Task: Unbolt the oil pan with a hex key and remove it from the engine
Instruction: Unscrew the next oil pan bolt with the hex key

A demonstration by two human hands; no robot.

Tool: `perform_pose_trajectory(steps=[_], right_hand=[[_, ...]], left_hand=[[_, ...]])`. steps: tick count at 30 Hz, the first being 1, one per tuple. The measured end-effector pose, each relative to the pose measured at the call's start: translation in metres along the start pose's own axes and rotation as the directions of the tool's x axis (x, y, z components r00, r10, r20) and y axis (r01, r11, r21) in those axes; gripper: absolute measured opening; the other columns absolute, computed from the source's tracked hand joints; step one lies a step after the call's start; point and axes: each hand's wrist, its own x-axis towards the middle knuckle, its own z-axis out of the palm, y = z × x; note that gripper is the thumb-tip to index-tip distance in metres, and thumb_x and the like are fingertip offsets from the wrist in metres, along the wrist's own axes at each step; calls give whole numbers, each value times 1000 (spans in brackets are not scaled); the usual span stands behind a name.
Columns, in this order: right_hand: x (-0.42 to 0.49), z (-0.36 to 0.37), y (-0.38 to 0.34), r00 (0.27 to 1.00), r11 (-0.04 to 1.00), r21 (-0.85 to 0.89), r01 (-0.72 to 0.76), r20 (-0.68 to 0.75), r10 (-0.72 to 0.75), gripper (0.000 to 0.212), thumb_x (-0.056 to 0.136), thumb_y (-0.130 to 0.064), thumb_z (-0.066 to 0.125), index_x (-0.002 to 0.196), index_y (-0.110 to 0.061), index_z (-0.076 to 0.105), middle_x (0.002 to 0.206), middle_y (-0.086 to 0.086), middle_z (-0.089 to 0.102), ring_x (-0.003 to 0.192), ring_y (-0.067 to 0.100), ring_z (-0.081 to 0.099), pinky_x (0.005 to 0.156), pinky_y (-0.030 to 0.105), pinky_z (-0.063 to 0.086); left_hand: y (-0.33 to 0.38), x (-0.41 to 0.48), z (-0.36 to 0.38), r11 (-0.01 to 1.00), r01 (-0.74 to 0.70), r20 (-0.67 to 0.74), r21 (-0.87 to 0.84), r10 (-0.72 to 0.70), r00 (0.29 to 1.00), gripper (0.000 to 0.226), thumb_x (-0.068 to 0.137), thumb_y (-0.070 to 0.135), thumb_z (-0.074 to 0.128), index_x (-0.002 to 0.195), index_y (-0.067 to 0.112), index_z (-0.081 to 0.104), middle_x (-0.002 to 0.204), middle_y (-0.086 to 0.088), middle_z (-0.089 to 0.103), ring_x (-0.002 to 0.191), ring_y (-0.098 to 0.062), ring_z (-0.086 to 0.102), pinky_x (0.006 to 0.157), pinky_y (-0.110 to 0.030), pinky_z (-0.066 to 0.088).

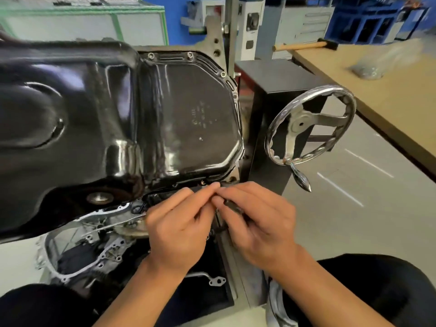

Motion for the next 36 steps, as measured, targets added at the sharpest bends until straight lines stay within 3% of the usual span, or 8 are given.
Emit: perform_pose_trajectory(steps=[4,6,16,21,26,29,32,36], right_hand=[[3,10,-2,999,999,2,-43,0,43,13,93,-3,69,105,-1,72,96,3,70,90,3,64,81,18,50],[3,14,-3,998,998,-8,-69,-1,69,12,94,-3,68,105,-5,71,96,-1,67,89,-1,60,81,16,48],[-2,20,-5,994,993,-53,-108,24,109,14,93,-1,68,106,0,73,94,2,68,85,4,62,79,17,50],[1,17,-6,994,992,-70,-107,27,110,16,91,1,70,106,1,74,91,5,69,83,5,62,77,18,50],[0,19,-3,993,993,-28,-112,37,113,18,93,-1,68,111,-3,72,96,0,67,88,2,62,77,19,50],[1,20,0,990,993,18,-113,90,111,21,95,-3,66,116,-4,69,96,5,66,85,17,64,72,33,54],[1,23,0,989,996,10,-84,120,82,23,97,-4,63,120,-7,64,98,3,62,88,16,59,75,31,51],[1,24,3,983,996,-48,-70,168,77,28,101,-9,57,129,-10,59,104,1,58,92,15,56,79,29,50]], left_hand=[[-4,2,-4,1000,-11,-12,-23,11,1000,31,94,2,60,64,-5,68,73,31,33,60,11,40,63,0,31],[-6,2,-4,999,1,1,-41,-1,1000,35,94,3,57,60,-5,62,73,32,31,60,12,39,63,0,30],[-18,-2,-4,995,41,39,-87,-38,999,35,97,9,56,68,-6,68,72,33,34,62,11,43,62,1,30],[-19,-3,1,997,33,43,-68,-30,999,25,90,-1,62,66,-5,67,71,32,33,61,11,43,62,0,31],[-20,-1,0,996,34,26,-80,-32,999,35,95,8,56,63,-5,60,71,31,30,60,11,40,61,0,30],[-21,-3,0,994,64,45,-87,-60,997,30,98,15,54,80,0,72,66,20,38,59,4,38,59,-4,31],[-21,-4,-4,990,74,93,-119,-63,994,32,101,24,50,98,5,74,72,20,48,65,3,49,61,-6,38],[-22,1,-9,991,16,175,-133,8,984,29,102,21,46,78,12,60,74,30,36,66,11,45,67,0,33]])
